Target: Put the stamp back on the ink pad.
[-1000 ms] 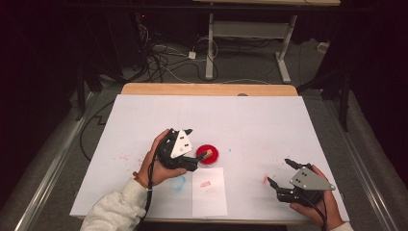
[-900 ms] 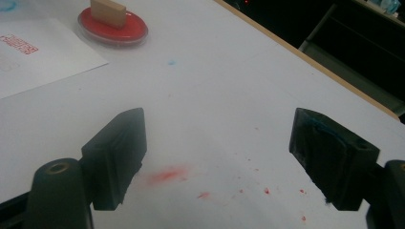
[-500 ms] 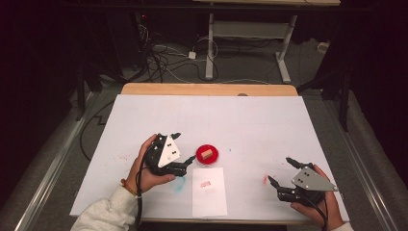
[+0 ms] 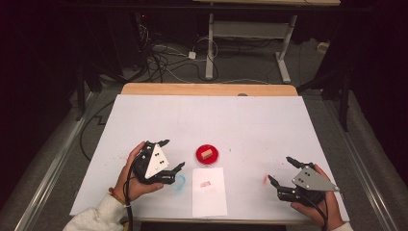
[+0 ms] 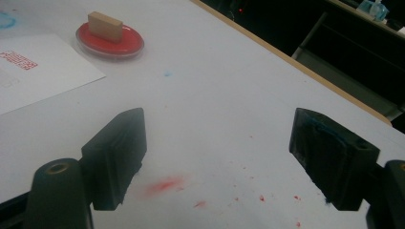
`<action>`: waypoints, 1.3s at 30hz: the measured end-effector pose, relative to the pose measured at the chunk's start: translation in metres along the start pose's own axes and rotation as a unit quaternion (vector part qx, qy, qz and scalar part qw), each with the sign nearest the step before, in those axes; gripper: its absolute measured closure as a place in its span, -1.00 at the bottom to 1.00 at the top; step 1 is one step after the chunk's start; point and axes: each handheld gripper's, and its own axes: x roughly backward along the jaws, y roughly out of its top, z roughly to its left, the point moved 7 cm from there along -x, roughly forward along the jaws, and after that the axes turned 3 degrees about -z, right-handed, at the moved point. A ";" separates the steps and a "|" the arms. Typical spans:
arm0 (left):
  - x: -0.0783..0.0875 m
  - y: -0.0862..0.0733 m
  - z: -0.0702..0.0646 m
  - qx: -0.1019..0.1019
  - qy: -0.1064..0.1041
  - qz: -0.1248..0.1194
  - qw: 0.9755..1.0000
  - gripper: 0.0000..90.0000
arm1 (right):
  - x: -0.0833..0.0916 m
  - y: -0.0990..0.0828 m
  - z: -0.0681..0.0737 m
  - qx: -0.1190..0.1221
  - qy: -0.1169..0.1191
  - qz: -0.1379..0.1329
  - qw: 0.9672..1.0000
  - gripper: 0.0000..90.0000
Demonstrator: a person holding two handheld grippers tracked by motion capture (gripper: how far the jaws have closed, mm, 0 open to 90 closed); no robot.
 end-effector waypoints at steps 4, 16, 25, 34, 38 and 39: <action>0.005 -0.010 0.001 -0.001 0.005 0.009 1.000 -0.62 | 0.000 0.000 0.000 0.000 -0.001 0.000 1.000 -0.55; 0.014 -0.044 0.000 0.013 0.014 0.037 0.999 -0.62 | 0.003 -0.004 -0.003 -0.005 -0.008 0.005 1.000 -0.55; 0.019 -0.071 -0.004 0.034 0.005 0.068 0.997 -0.62 | 0.001 -0.007 -0.004 -0.009 -0.007 0.011 1.000 -0.55; 0.019 -0.075 -0.007 0.035 0.004 0.074 0.997 -0.62 | 0.002 -0.007 -0.002 -0.006 -0.001 0.010 1.000 -0.55; 0.021 -0.072 -0.007 0.034 0.007 0.067 0.997 -0.62 | 0.002 -0.007 -0.001 -0.006 0.000 0.011 1.000 -0.55; 0.022 -0.072 -0.007 0.034 0.007 0.065 0.997 -0.62 | 0.002 -0.007 -0.002 -0.005 0.000 0.011 1.000 -0.55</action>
